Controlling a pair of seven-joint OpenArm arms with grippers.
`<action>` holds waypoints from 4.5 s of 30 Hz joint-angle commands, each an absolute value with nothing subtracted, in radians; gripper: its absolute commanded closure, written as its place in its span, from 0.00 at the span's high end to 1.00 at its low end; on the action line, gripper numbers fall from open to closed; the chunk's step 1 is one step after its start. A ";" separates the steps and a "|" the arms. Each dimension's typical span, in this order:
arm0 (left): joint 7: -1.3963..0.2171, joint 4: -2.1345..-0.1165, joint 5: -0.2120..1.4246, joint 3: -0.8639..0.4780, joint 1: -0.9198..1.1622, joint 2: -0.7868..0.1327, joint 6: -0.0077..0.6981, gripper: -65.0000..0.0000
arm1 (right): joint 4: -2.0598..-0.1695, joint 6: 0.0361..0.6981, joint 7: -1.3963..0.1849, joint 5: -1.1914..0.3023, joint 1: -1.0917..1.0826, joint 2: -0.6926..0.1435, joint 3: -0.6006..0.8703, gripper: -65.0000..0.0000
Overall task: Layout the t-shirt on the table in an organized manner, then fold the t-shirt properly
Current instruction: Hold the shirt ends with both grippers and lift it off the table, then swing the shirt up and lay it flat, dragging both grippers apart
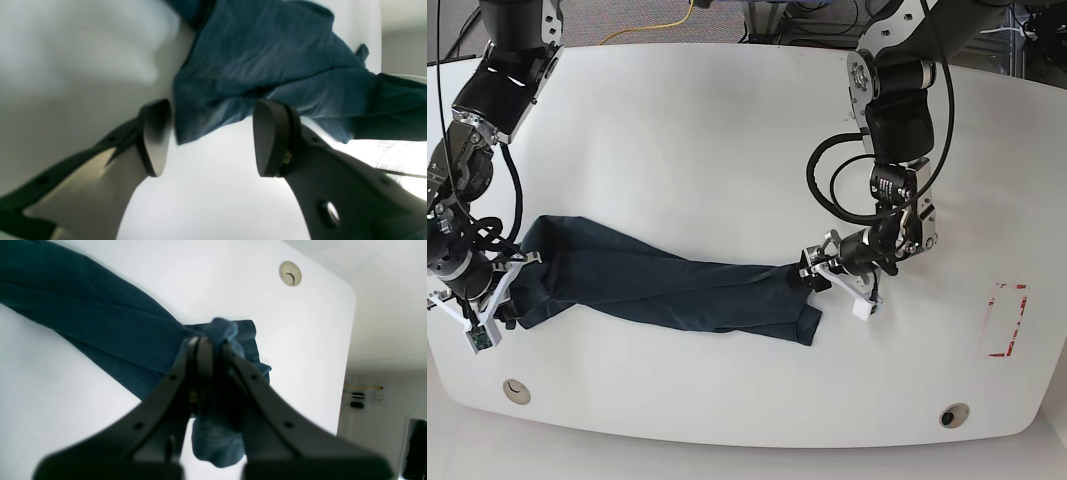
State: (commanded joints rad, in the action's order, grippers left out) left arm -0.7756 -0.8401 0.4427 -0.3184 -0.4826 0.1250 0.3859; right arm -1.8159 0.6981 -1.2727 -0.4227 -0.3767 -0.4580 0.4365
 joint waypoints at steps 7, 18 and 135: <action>-0.756 -0.786 0.443 -0.318 -0.510 0.154 0.386 0.55 | -1.816 0.698 -1.273 -0.423 -0.377 -0.458 0.437 0.01; -0.697 -0.780 0.441 -0.318 -0.527 0.157 0.386 0.16 | -1.816 0.698 -1.273 -0.423 -0.377 -0.458 0.437 0.01; -1.353 -1.868 0.938 -0.851 0.013 -0.306 0.610 0.00 | -2.017 0.698 -1.326 -0.553 0.147 -0.367 0.608 0.00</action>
